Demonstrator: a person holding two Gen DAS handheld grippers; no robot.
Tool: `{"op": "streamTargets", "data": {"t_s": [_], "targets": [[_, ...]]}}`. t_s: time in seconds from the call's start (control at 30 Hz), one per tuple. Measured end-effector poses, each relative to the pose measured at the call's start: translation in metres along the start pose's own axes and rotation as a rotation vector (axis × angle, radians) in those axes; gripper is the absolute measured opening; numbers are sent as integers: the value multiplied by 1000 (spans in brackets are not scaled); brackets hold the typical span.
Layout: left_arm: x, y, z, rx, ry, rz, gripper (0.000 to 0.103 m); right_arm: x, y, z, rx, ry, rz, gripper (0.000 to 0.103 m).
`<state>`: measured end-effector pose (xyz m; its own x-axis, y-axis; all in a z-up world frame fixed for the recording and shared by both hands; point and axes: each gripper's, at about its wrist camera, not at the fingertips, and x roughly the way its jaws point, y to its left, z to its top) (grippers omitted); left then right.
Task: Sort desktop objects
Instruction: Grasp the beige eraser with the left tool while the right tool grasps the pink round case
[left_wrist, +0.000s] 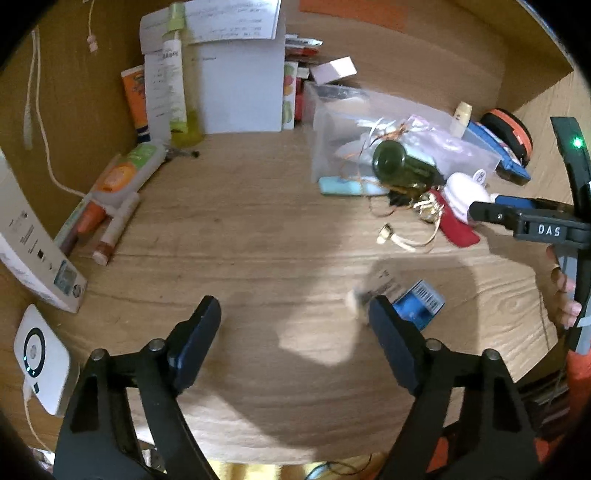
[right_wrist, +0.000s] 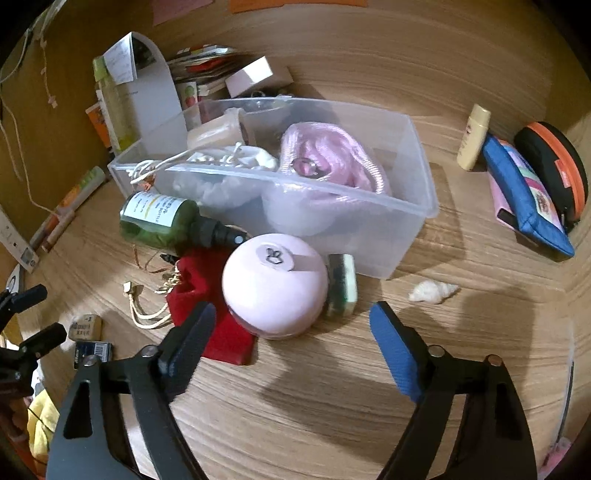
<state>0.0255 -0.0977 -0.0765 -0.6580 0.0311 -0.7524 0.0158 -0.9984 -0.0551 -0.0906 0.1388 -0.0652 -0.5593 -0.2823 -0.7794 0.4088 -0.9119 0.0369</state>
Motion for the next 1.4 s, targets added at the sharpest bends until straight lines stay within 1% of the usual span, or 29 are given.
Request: {"op": "streamTargets", "data": {"t_s": [0.03, 0.2, 0.3, 0.37, 0.47, 0.5, 0.57, 0.6, 0.63, 0.67, 0.7, 0.77, 0.87, 0.97, 1.03, 1.17, 1.33, 1.4], "targets": [[0, 1, -1, 4, 4, 0, 82, 1, 0, 0, 3, 5, 9, 77], [6, -7, -4, 45, 21, -32, 82, -3, -4, -9, 31, 20, 43, 76], [13, -17, -1, 76, 15, -14, 82, -4, -6, -13, 43, 37, 61, 75], [16, -24, 2, 95, 11, -23, 81, -4, -5, -15, 42, 42, 57, 74], [19, -34, 5, 124, 3, -43, 78, -4, -4, -16, 41, 48, 68, 68], [20, -37, 6, 130, 1, -50, 76, -3, -4, -16, 42, 52, 77, 66], [21, -41, 8, 139, -8, -60, 68, -1, -3, -16, 44, 59, 95, 62], [21, -42, 8, 143, -13, -64, 66, 0, -3, -16, 43, 60, 102, 59], [21, -42, 9, 143, -16, -67, 61, 1, -3, -15, 41, 62, 106, 58], [20, -41, 9, 144, -19, -66, 56, 3, -2, -14, 42, 65, 105, 58], [19, -40, 9, 142, -21, -67, 53, 4, -3, -14, 44, 66, 104, 58], [18, -36, 8, 134, -24, -66, 42, 10, -5, -10, 57, 71, 105, 57], [14, -29, 7, 111, -28, -82, 35, 16, -7, -4, 67, 70, 106, 57], [14, -25, 7, 95, -32, -91, 29, 22, -4, 1, 72, 71, 119, 57], [14, -23, 7, 87, -37, -89, 27, 25, 0, 3, 61, 73, 109, 57], [14, -22, 8, 73, -40, -95, 26, 30, 13, 1, 36, 65, 68, 58], [13, -19, 10, 44, -42, -112, 26, 32, 14, -1, 66, 49, 70, 57], [11, -20, 12, 36, -50, -114, 25, 30, 14, -3, 60, 46, 70, 57]]}}
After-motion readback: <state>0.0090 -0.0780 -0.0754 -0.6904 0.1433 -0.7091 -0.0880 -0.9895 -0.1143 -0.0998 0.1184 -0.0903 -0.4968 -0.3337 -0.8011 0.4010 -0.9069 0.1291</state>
